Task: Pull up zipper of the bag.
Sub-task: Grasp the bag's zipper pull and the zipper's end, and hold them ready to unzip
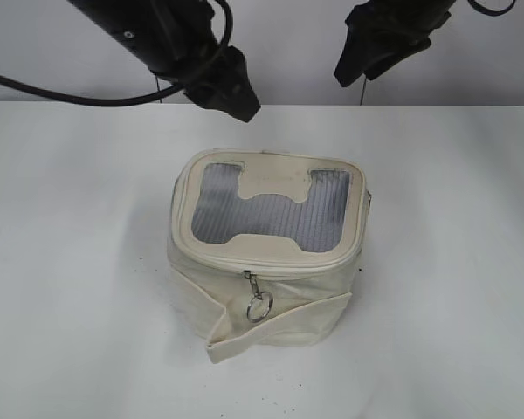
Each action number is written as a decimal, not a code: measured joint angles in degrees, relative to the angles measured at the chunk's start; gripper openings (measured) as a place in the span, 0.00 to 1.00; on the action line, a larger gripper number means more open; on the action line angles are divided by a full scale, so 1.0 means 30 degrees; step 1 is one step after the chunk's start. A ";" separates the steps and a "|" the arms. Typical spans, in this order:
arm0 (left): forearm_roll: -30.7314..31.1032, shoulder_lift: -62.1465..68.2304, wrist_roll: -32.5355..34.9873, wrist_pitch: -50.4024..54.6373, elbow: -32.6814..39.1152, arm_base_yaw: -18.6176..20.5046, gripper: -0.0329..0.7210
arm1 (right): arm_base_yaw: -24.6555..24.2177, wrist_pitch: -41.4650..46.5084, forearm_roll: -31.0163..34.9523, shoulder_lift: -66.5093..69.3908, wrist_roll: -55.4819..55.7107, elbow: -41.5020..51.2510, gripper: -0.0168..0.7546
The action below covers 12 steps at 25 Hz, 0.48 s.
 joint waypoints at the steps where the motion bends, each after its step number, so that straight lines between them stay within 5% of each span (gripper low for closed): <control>1: 0.0000 0.0703 0.0185 0.0439 -0.0732 0.0000 0.63 | -0.0112 0.0000 0.0000 -0.0117 0.0038 0.0164 0.57; 12: -0.3339 0.6623 0.3095 0.6061 -0.8269 0.0020 0.63 | -0.1011 0.0042 0.0014 -0.1596 0.0075 0.3762 0.57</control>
